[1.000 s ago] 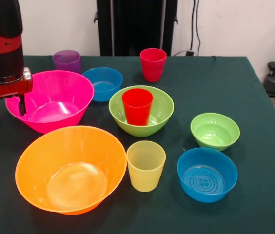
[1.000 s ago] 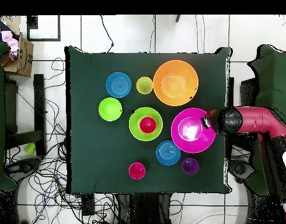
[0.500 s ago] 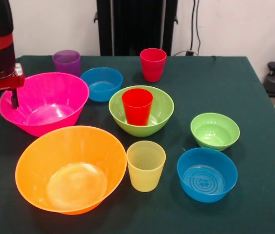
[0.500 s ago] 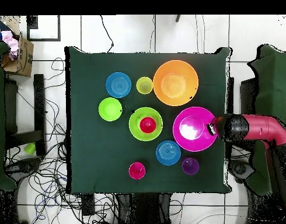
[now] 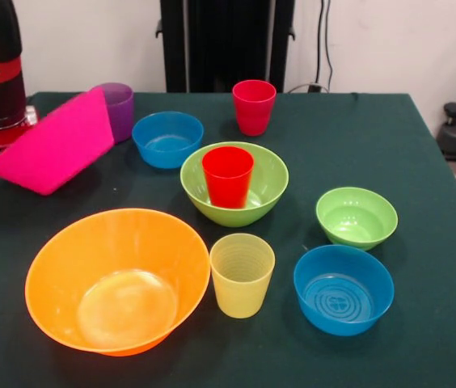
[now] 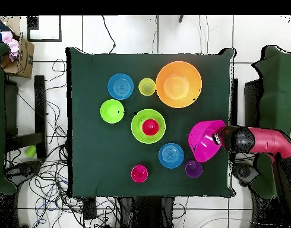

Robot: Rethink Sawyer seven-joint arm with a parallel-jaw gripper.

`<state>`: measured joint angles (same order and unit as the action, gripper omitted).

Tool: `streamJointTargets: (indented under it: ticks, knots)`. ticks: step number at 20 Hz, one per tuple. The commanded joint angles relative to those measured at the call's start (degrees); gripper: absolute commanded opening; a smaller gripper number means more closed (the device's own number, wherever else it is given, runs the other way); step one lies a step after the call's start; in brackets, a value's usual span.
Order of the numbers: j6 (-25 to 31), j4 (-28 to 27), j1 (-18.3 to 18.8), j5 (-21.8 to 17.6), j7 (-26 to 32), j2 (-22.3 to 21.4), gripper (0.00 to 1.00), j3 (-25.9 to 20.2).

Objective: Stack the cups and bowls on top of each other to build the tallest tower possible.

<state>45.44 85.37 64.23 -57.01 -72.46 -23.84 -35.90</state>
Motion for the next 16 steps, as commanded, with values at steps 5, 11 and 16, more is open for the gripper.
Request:
streamJointTargets:
  ticks: [5,11,16]
  knots:
    - [-9.9,7.3,-4.6,-8.7,2.1,2.7,1.0,7.8]
    - [-9.3,7.2,-6.1,-7.4,1.7,2.0,0.0,9.3]
    - [-9.2,7.1,-7.0,-6.6,1.5,1.7,0.0,10.4]
